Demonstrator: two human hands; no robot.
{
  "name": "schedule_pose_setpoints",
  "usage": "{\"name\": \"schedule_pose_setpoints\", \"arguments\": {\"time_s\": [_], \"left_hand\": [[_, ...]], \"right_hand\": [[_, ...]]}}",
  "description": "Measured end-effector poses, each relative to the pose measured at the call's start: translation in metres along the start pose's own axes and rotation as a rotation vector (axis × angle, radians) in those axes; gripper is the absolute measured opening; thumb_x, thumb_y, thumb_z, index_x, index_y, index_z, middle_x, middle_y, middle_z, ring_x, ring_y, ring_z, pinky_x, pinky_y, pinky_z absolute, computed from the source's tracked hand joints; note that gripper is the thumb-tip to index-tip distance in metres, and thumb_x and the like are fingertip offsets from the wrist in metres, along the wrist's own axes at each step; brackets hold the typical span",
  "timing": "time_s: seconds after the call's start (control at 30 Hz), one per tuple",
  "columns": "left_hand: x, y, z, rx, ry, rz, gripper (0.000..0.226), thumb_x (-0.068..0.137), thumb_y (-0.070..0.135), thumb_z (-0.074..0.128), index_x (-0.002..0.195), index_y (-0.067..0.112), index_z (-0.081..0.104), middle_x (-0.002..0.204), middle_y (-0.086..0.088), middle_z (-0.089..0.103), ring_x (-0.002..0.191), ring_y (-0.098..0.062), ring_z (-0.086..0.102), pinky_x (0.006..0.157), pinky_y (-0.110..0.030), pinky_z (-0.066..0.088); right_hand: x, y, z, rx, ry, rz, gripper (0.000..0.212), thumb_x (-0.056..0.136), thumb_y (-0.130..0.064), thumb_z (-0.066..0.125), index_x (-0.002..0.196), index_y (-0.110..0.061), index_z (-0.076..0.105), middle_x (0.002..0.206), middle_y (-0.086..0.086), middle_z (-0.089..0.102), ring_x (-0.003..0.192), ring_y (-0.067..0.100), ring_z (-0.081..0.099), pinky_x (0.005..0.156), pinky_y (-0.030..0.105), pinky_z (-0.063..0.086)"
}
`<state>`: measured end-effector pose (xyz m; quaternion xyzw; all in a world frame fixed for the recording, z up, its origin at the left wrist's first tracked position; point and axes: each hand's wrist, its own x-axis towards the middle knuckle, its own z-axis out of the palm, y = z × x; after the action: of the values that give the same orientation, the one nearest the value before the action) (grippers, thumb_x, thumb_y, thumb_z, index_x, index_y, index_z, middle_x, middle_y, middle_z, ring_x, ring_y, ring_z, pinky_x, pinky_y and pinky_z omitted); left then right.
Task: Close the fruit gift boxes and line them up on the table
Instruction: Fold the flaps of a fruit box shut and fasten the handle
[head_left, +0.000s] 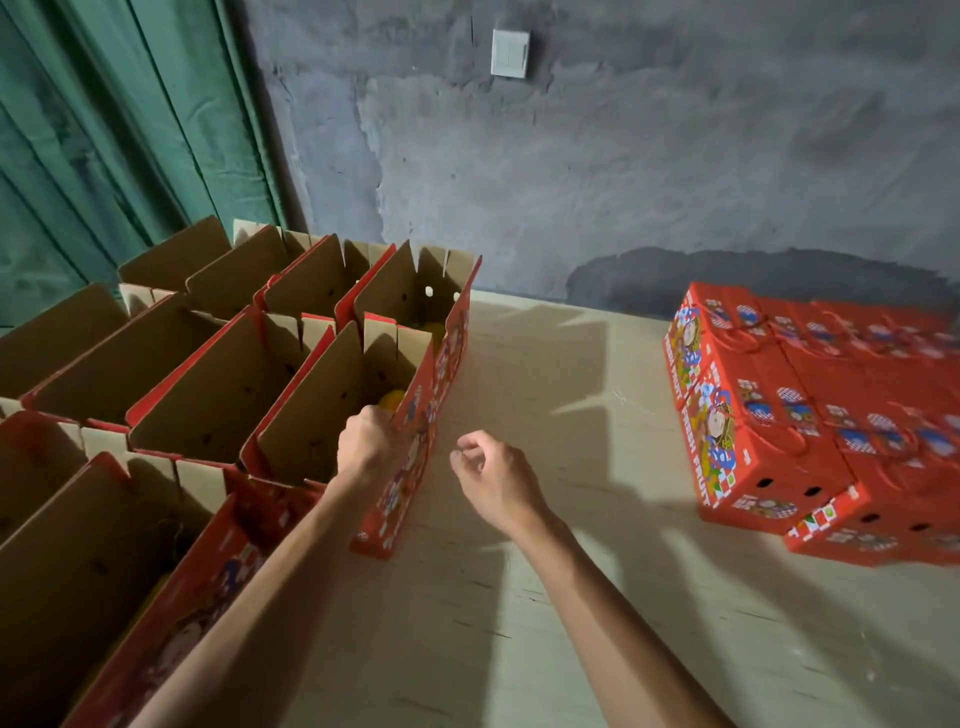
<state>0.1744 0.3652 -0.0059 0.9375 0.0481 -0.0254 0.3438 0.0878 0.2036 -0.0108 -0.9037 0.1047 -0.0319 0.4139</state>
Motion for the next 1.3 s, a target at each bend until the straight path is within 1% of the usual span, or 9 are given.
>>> {"name": "schedule_pose_setpoints", "arguments": {"time_s": [0.13, 0.2, 0.27, 0.43, 0.57, 0.73, 0.97, 1.13, 1.3], "left_hand": [[-0.024, -0.004, 0.001, -0.017, -0.022, 0.026, 0.022, 0.097, 0.025, 0.061, 0.098, 0.007, 0.073, 0.085, -0.006, 0.073, 0.06, -0.02, 0.069, 0.051, -0.03, 0.057], [-0.041, -0.006, 0.0, -0.035, -0.013, 0.041, 0.024, 0.097, 0.027, 0.058, 0.088, 0.009, 0.072, 0.079, -0.005, 0.073, 0.054, -0.018, 0.067, 0.044, -0.025, 0.052], [-0.06, -0.006, 0.001, -0.038, -0.015, 0.055, 0.027, 0.097, 0.028, 0.057, 0.082, 0.01, 0.071, 0.076, -0.006, 0.073, 0.052, -0.018, 0.067, 0.042, -0.026, 0.053], [-0.112, -0.005, 0.003, -0.027, -0.023, 0.077, 0.028, 0.099, 0.025, 0.053, 0.082, 0.012, 0.072, 0.077, -0.006, 0.073, 0.059, -0.025, 0.07, 0.056, -0.042, 0.063], [-0.16, 0.005, 0.021, -0.014, -0.063, 0.126, 0.034, 0.099, 0.036, 0.053, 0.085, 0.015, 0.074, 0.078, -0.005, 0.073, 0.069, -0.032, 0.069, 0.065, -0.044, 0.061], [-0.19, 0.025, 0.042, 0.02, -0.07, 0.209, 0.03, 0.098, 0.026, 0.055, 0.078, 0.01, 0.07, 0.074, -0.005, 0.072, 0.064, -0.032, 0.067, 0.061, -0.045, 0.058], [-0.225, 0.061, 0.076, 0.055, -0.178, 0.431, 0.027, 0.099, 0.032, 0.056, 0.091, 0.016, 0.077, 0.075, 0.001, 0.074, 0.06, -0.019, 0.067, 0.06, -0.039, 0.057], [-0.24, 0.09, 0.099, 0.145, -0.353, 0.664, 0.032, 0.1, 0.036, 0.059, 0.084, 0.011, 0.072, 0.074, -0.007, 0.07, 0.067, -0.028, 0.064, 0.06, -0.036, 0.051], [-0.251, 0.115, 0.114, 0.193, -0.51, 0.907, 0.025, 0.101, 0.027, 0.058, 0.119, 0.03, 0.075, 0.104, 0.004, 0.077, 0.09, -0.02, 0.071, 0.077, -0.033, 0.055]], "right_hand": [[0.002, 0.003, -0.015, -0.013, 0.027, -0.002, 0.03, 0.097, -0.043, 0.056, 0.12, -0.027, 0.066, 0.115, -0.008, 0.073, 0.092, 0.011, 0.069, 0.074, 0.025, 0.051], [0.003, 0.004, -0.024, -0.025, 0.046, 0.0, 0.031, 0.098, -0.043, 0.055, 0.122, -0.026, 0.065, 0.116, -0.009, 0.072, 0.091, 0.009, 0.067, 0.073, 0.025, 0.049], [0.003, 0.006, -0.033, -0.019, 0.067, 0.0, 0.032, 0.098, -0.042, 0.055, 0.123, -0.024, 0.065, 0.118, -0.008, 0.072, 0.093, 0.01, 0.068, 0.078, 0.027, 0.051], [-0.004, 0.017, -0.047, 0.013, 0.056, 0.009, 0.033, 0.099, -0.04, 0.055, 0.124, -0.023, 0.065, 0.123, -0.006, 0.07, 0.098, 0.012, 0.069, 0.089, 0.033, 0.055], [-0.015, 0.029, -0.057, 0.02, 0.043, 0.012, 0.034, 0.099, -0.041, 0.055, 0.125, -0.022, 0.064, 0.126, -0.005, 0.069, 0.102, 0.013, 0.068, 0.091, 0.031, 0.053], [-0.035, 0.05, -0.08, -0.008, 0.049, 0.0, 0.038, 0.1, -0.037, 0.056, 0.132, -0.017, 0.061, 0.138, 0.0, 0.063, 0.123, 0.019, 0.061, 0.104, 0.036, 0.049], [-0.058, 0.09, -0.133, -0.058, 0.175, 0.024, 0.039, 0.098, -0.033, 0.059, 0.132, -0.013, 0.059, 0.136, 0.008, 0.06, 0.126, 0.025, 0.056, 0.104, 0.036, 0.046], [-0.079, 0.131, -0.179, -0.087, 0.286, 0.146, 0.041, 0.096, -0.031, 0.062, 0.131, -0.01, 0.059, 0.133, 0.011, 0.062, 0.124, 0.028, 0.057, 0.101, 0.037, 0.047], [-0.108, 0.178, -0.231, -0.17, 0.401, 0.334, 0.04, 0.092, -0.031, 0.069, 0.123, -0.008, 0.059, 0.121, 0.013, 0.068, 0.111, 0.032, 0.065, 0.086, 0.037, 0.053]]}}
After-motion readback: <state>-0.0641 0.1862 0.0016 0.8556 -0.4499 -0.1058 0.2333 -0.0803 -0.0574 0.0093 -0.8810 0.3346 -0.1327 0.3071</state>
